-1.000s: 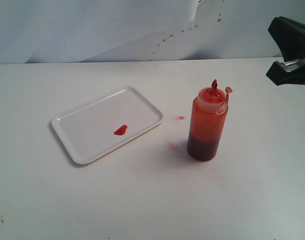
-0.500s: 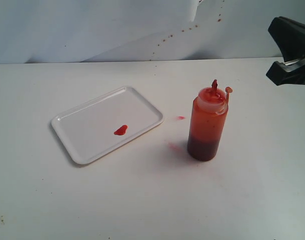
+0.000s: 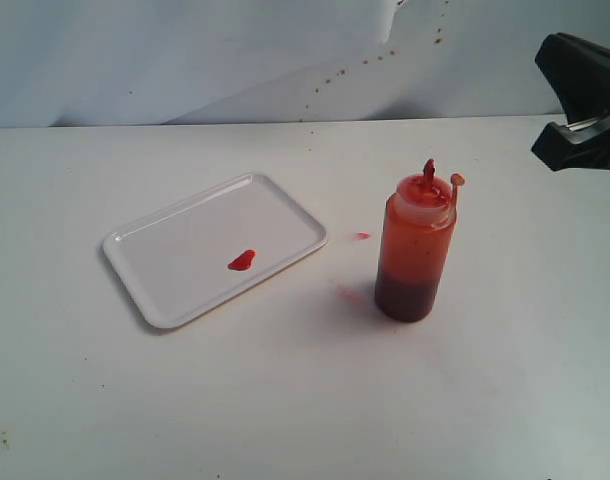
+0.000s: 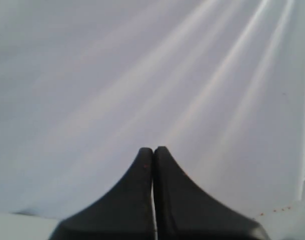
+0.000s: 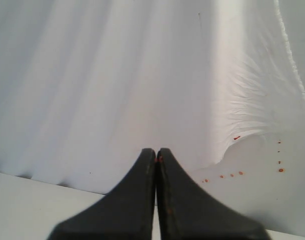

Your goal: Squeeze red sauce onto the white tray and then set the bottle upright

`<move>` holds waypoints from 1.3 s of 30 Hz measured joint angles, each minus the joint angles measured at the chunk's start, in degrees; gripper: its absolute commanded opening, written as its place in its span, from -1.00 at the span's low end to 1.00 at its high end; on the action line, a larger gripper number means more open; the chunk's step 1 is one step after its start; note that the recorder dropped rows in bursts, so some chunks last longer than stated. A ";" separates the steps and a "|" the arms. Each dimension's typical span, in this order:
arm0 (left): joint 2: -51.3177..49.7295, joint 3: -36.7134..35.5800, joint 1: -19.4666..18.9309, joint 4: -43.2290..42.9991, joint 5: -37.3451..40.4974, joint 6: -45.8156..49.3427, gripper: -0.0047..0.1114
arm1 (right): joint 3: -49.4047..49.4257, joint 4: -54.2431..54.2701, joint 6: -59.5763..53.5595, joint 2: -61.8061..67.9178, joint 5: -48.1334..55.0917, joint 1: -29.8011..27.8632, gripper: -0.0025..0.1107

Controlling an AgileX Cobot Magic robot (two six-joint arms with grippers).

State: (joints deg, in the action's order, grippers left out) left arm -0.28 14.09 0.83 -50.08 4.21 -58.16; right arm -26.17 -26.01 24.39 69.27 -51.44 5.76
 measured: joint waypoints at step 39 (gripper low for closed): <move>0.12 -10.42 0.00 51.17 7.97 56.81 -0.92 | 0.00 0.00 0.00 0.00 0.00 0.00 -0.96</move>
State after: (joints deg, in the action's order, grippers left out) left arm -0.16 3.67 0.83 1.09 12.18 -1.36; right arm -26.17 -26.01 24.39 69.27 -51.44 5.76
